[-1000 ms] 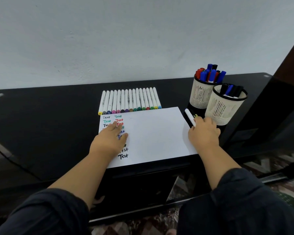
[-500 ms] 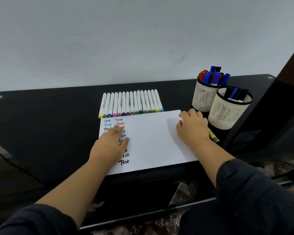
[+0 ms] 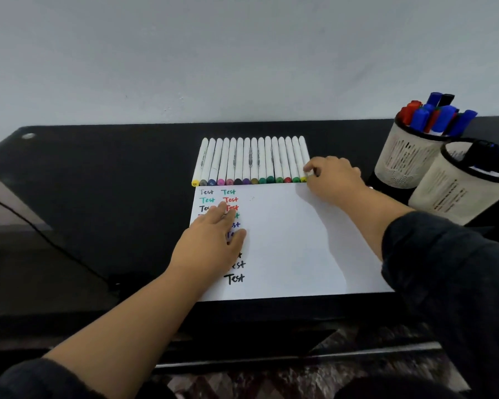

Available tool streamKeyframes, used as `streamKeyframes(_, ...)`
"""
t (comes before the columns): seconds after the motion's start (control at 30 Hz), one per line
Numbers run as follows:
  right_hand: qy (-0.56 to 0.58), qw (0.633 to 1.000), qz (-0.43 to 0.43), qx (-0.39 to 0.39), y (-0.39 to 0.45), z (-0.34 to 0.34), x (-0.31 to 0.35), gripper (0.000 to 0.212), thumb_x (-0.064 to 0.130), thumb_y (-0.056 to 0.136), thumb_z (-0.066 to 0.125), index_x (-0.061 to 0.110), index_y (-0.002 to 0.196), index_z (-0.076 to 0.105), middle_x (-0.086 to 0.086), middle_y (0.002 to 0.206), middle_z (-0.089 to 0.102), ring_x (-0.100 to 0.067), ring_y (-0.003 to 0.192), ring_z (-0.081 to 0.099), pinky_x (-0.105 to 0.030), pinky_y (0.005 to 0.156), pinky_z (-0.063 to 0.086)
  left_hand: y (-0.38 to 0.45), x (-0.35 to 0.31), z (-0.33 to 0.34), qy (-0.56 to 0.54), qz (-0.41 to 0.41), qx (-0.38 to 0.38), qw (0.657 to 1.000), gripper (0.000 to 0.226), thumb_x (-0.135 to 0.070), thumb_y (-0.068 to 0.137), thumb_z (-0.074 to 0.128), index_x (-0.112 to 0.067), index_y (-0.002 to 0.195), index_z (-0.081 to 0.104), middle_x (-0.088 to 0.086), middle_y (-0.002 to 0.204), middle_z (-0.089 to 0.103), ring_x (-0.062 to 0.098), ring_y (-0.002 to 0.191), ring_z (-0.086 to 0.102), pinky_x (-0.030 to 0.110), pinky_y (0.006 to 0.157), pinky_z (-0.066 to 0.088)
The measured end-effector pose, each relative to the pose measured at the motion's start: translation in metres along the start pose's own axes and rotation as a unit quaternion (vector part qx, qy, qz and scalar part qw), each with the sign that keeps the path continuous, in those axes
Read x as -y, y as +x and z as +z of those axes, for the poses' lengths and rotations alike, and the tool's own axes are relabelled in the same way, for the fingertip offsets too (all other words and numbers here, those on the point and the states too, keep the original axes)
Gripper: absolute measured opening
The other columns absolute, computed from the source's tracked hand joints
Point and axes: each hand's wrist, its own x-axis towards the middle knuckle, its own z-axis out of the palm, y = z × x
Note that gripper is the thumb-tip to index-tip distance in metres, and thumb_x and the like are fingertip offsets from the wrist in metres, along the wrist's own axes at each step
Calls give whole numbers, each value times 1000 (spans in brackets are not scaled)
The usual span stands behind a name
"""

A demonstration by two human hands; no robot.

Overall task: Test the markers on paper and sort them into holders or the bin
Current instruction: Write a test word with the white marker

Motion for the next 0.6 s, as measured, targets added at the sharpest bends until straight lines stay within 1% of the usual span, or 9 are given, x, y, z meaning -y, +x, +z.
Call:
streamKeyframes(0.07, 30, 999, 16, 0, 6, 2, 1, 24, 23, 93, 44, 25, 114, 56, -5, 119, 53, -29, 111, 48, -39, 94, 35, 0, 0, 0, 4, -1, -1, 1000, 58, -50, 98, 27, -29, 150, 14, -12, 158, 4, 12, 144, 10, 31, 114, 18)
streamKeyframes(0.17, 77, 996, 35, 5, 13, 3, 2, 10, 18, 90, 51, 21, 98, 54, -6, 109, 57, -26, 99, 54, -41, 87, 48, 0, 1, 0, -3, 1, -8, 1000, 57, -49, 98, 28, -29, 150, 16, -12, 157, 6, 11, 144, 9, 30, 114, 16)
streamKeyframes(0.23, 90, 995, 44, 10, 17, 2, 2, 11, 14, 88, 55, 17, 99, 55, -6, 102, 57, -23, 91, 54, -39, 81, 51, 0, 1, 1, -4, 2, -13, 1000, 56, -48, 98, 29, -29, 150, 17, -12, 157, 6, 10, 144, 8, 29, 115, 14)
streamKeyframes(0.33, 101, 993, 56, 11, 19, 1, 4, 20, 12, 88, 58, 9, 107, 55, -7, 96, 54, -20, 84, 50, -33, 71, 46, -1, 2, 2, -2, 1, -10, 1000, 56, -48, 98, 29, -29, 150, 16, -12, 157, 6, 11, 144, 8, 30, 115, 15)
streamKeyframes(0.43, 144, 986, 75, -30, 19, 0, 3, 22, 12, 86, 60, 10, 107, 55, -7, 99, 53, -20, 85, 50, -29, 63, 40, 0, 1, 1, 1, 0, -9, 1000, 56, -48, 98, 28, -29, 150, 16, -12, 157, 6, 11, 144, 8, 30, 115, 15)
streamKeyframes(0.53, 239, 960, 111, -95, 14, -4, 0, 19, 13, 87, 60, 13, 105, 56, -3, 98, 55, -17, 83, 53, -27, 65, 41, -1, 1, 1, 3, 0, -2, 1000, 57, -48, 99, 28, -29, 150, 15, -12, 157, 5, 11, 144, 7, 30, 115, 14)
streamKeyframes(0.6, 304, 937, 126, -119, 6, -9, 0, 15, 13, 87, 60, 15, 101, 56, 0, 91, 56, -12, 74, 53, -22, 58, 40, -1, 0, 0, 4, 0, -1, 1000, 57, -48, 99, 27, -29, 150, 15, -12, 158, 5, 12, 145, 7, 31, 115, 15)
